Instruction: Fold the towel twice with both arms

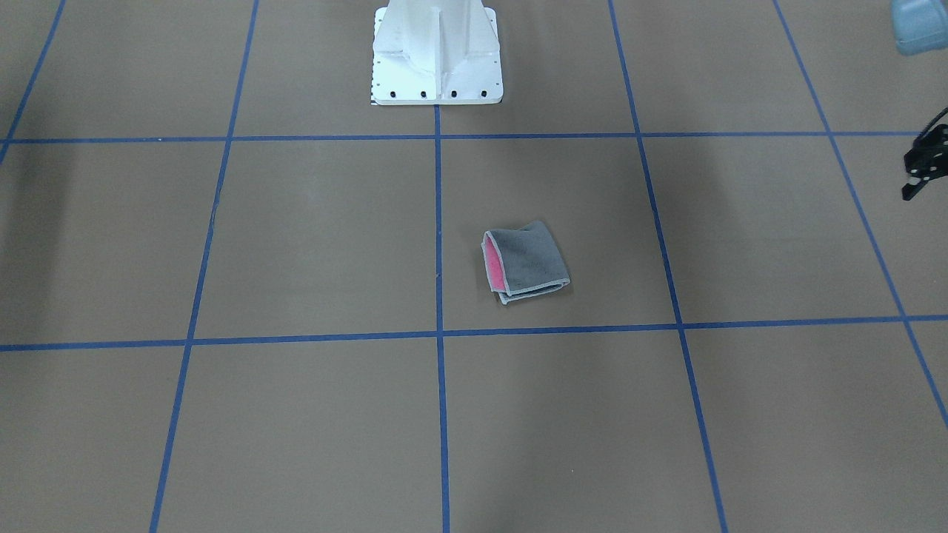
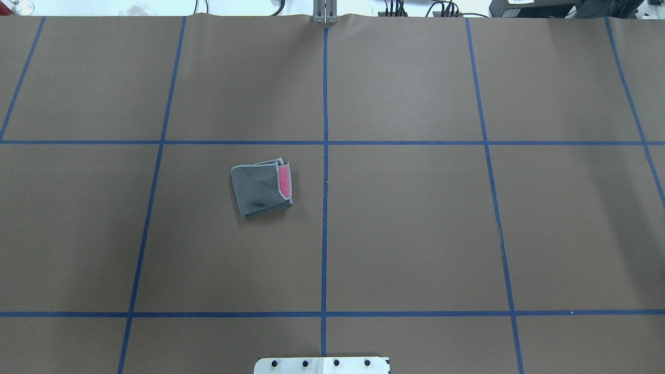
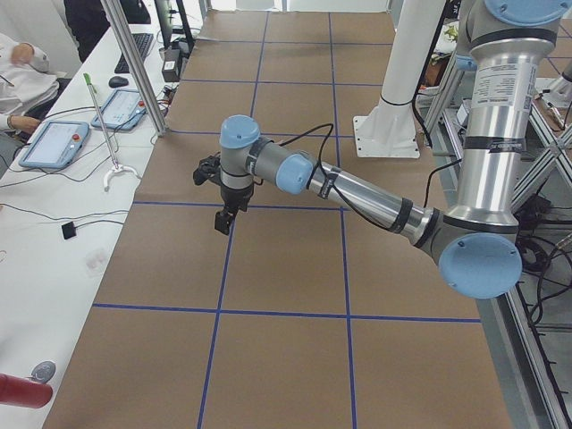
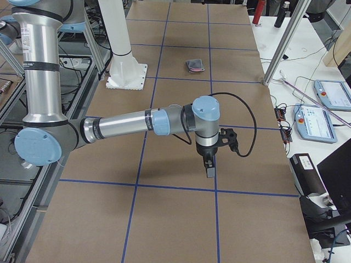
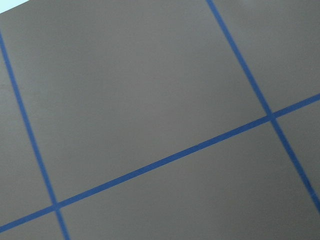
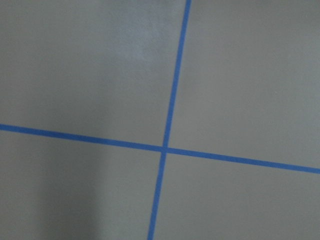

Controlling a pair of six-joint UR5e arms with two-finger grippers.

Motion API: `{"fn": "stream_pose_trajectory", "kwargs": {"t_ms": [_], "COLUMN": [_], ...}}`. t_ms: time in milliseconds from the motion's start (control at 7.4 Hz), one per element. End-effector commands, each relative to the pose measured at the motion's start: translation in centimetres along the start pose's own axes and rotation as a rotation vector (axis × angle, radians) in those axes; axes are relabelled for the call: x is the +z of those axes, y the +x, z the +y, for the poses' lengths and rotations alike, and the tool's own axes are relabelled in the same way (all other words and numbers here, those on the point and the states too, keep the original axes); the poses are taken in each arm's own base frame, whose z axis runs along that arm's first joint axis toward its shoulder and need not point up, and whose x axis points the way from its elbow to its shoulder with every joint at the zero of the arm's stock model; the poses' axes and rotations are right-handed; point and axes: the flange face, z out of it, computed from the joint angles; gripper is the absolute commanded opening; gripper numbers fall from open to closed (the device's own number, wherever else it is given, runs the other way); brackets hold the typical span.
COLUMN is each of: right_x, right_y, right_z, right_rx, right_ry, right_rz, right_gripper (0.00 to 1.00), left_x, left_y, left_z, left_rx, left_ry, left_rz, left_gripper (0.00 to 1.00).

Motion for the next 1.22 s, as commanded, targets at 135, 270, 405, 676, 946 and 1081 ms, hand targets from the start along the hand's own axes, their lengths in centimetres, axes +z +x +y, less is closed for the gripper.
{"fn": "stream_pose_trajectory", "kwargs": {"t_ms": [135, 270, 405, 676, 946, 1081], "right_x": [3.4, 3.9, 3.7, 2.5, 1.8, 1.9], "right_y": [4.6, 5.0, 4.8, 3.8, 3.5, 3.4], "right_z": [6.9, 7.2, 7.0, 5.8, 4.5, 4.5], "right_rx": [0.106, 0.116, 0.113, 0.098, 0.091, 0.089], "right_ry": [-0.075, -0.087, -0.08, -0.049, -0.037, -0.034], "right_rz": [-0.027, -0.033, -0.035, -0.063, -0.065, -0.068], "right_gripper": [1.0, 1.0, 1.0, 1.0, 1.0, 1.0], "left_x": [2.2, 2.8, 2.9, 3.1, 3.8, 4.2], "left_y": [-7.2, -7.5, -7.6, -7.5, -7.4, -7.1], "left_z": [9.2, 9.5, 9.6, 10.4, 12.0, 12.5], "left_rx": [-0.1, -0.117, -0.119, -0.161, -0.213, -0.228], "left_ry": [-0.071, -0.088, -0.085, -0.095, -0.103, -0.1], "left_rz": [0.045, 0.042, 0.049, 0.057, 0.122, 0.183], "left_gripper": [1.0, 1.0, 1.0, 1.0, 1.0, 1.0]}}
